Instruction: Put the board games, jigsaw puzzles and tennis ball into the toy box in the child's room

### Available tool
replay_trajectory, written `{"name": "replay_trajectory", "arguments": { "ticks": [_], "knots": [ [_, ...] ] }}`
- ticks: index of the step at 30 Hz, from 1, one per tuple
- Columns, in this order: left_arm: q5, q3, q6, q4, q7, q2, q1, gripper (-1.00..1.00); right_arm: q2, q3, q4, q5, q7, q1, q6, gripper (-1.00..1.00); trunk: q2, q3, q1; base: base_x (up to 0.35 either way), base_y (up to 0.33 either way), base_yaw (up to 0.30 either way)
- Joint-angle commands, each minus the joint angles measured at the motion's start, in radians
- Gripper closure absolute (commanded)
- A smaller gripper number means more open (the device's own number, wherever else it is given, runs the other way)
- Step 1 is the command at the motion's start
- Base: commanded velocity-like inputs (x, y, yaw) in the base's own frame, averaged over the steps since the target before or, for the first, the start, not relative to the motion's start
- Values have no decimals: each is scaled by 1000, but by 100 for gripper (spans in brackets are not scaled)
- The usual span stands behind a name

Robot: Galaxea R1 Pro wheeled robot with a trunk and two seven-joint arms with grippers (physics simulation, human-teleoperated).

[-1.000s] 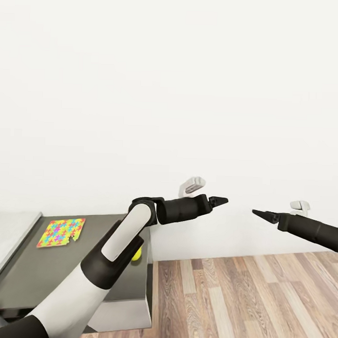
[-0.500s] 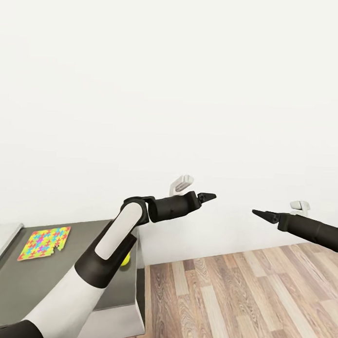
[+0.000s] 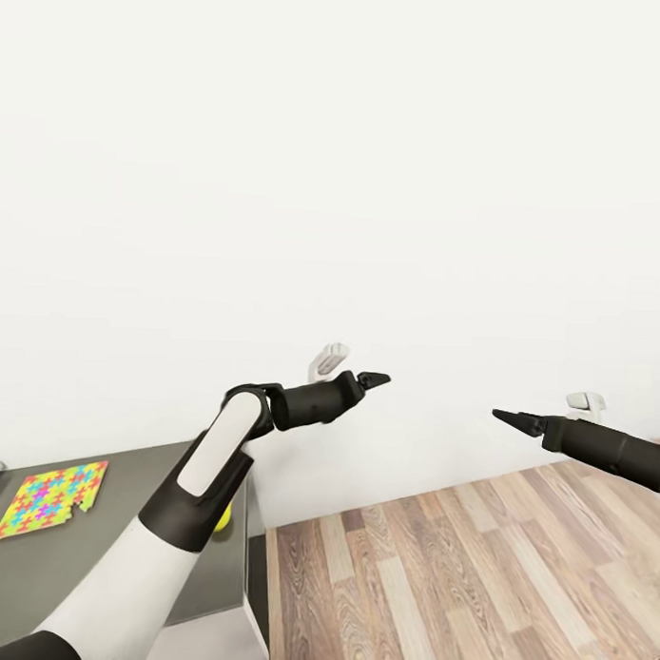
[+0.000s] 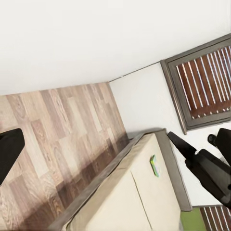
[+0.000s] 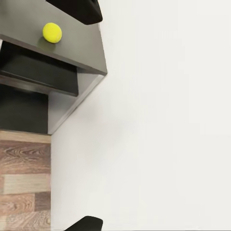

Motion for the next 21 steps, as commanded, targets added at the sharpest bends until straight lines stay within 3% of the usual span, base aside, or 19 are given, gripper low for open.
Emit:
{"name": "replay_trajectory", "arguments": {
  "ticks": [1, 15, 21],
  "knots": [
    [12, 6, 2, 4, 10, 1, -1, -100, 0, -1, 0, 4, 6, -1, 3, -100, -2, -1, 1, 0, 0, -186],
    [15, 30, 8, 21, 8, 5, 4, -100, 1, -1, 1, 8, 6, -3, 3, -100, -2, 19, 1, 0, 0, -186],
    [18, 48, 10, 9, 9, 10, 12, -100, 7, 6, 28, 30, -26, -12, 3, -100, -2, 28, 1, 0, 0, -186]
  ]
}}
